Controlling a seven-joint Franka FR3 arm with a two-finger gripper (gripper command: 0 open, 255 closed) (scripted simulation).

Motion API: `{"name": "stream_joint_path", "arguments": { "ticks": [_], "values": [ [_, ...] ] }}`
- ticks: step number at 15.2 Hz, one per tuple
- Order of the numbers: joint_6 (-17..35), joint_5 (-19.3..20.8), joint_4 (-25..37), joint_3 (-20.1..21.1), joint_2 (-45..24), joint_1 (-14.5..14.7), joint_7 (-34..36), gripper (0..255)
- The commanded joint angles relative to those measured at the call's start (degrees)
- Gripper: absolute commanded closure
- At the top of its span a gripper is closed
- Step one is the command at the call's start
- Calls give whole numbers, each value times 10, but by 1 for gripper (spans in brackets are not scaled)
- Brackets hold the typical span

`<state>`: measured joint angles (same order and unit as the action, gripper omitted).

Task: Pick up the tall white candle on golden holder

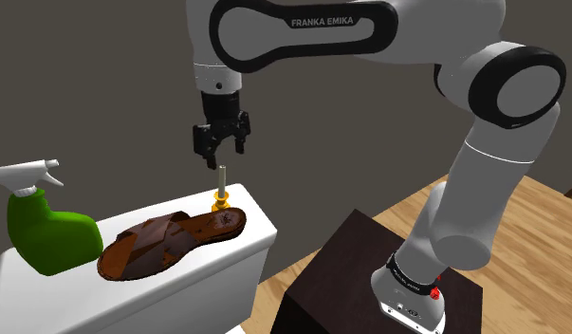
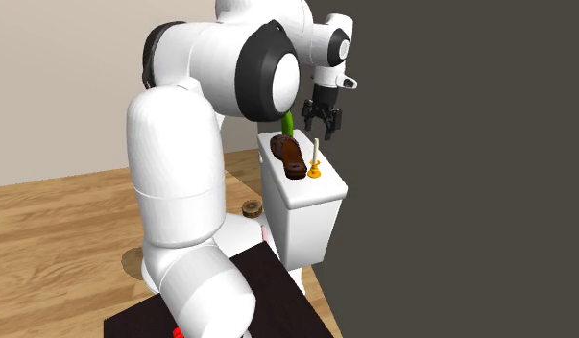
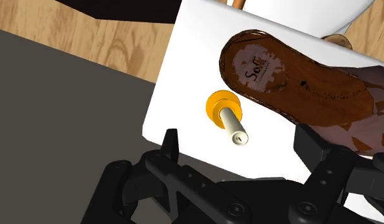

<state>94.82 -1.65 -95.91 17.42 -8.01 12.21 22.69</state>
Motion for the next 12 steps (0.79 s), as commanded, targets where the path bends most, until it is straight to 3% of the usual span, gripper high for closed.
{"name": "stream_joint_path", "arguments": {
  "ticks": [1,9,10,12],
  "values": [
    [5,4,10,2,-15,4,2,0],
    [54,6,-34,1,-20,4,1,0],
    [54,6,-32,2,-22,4,1,255],
    [54,6,-33,2,-21,4,1,255]
  ]
}}
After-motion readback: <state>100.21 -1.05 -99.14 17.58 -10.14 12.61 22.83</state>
